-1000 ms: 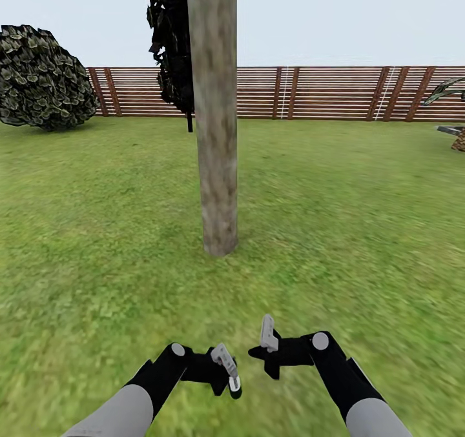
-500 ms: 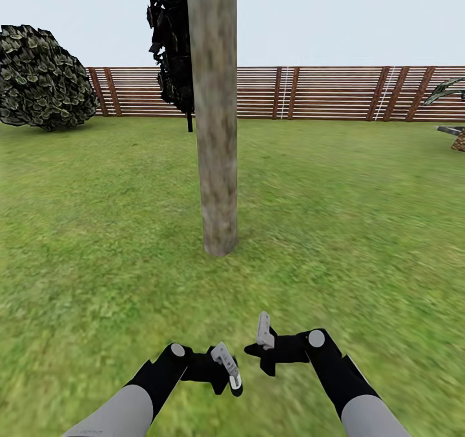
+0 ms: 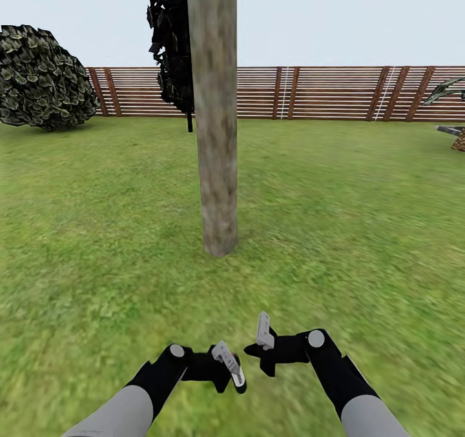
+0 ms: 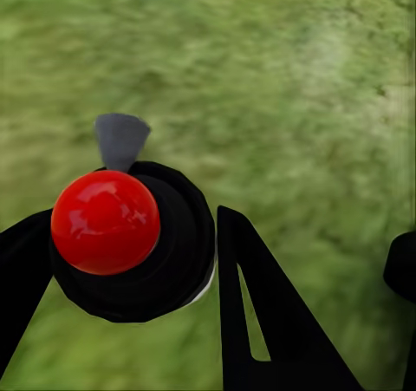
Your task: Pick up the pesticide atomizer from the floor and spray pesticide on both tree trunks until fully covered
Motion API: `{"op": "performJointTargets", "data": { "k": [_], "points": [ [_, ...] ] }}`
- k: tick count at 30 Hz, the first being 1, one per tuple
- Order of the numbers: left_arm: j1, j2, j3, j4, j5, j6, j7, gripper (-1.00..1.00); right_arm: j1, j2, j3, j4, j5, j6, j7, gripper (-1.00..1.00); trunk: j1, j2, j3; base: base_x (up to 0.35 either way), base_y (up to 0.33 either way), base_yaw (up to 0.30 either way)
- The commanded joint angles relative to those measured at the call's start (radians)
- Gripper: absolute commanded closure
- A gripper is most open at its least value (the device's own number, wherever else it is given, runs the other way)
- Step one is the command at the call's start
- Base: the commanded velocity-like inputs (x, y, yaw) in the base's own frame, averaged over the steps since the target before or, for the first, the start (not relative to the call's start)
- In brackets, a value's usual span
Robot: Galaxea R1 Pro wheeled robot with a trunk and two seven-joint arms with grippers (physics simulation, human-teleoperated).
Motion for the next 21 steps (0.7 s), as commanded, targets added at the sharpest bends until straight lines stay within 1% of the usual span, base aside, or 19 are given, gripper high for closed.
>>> {"op": "performJointTargets", "data": {
  "k": [1,5,11,12,13,17,21],
  "points": [
    [0.0,0.0,0.0,0.001,0.002,-0.002,0.0,1.0,0.0,0.001,0.0,0.0,0.0,0.0,0.0,1.0,0.0,0.0,0.0,0.0,0.0,0.0],
    [0.0,0.0,0.001,0.006,0.004,-0.007,-0.002,1.0,0.0,0.016,0.0,0.003,0.0,0.0,0.0,1.0,0.0,0.0,0.0,0.0,0.0,0.0],
    [0.0,0.0,0.001,0.015,0.005,-0.009,-0.006,1.0,0.0,0.018,0.0,0.003,0.0,0.0,0.0,1.0,0.0,0.0,0.0,0.0,0.0,0.0],
    [0.0,0.0,0.001,0.017,0.01,-0.036,-0.008,1.0,0.0,0.018,0.0,0.004,0.0,0.0,0.0,1.0,0.0,0.0,0.0,0.0,0.0,0.0],
    [0.0,0.0,0.001,0.018,0.017,-0.048,-0.008,1.0,0.0,0.018,0.0,0.004,0.0,0.0,0.0,1.0,0.0,0.0,0.0,0.0,0.0,0.0],
    [0.0,0.0,0.001,0.022,0.061,-0.07,-0.011,1.0,0.0,0.018,0.0,0.004,0.001,0.0,0.0,1.0,0.0,0.0,0.0,0.0,0.0,0.0],
    [0.0,0.0,0.001,0.023,0.066,-0.073,-0.012,1.0,0.0,0.018,0.0,0.004,0.001,0.0,0.0,1.0,0.0,0.0,0.0,0.0,0.0,0.0]
  ]
}}
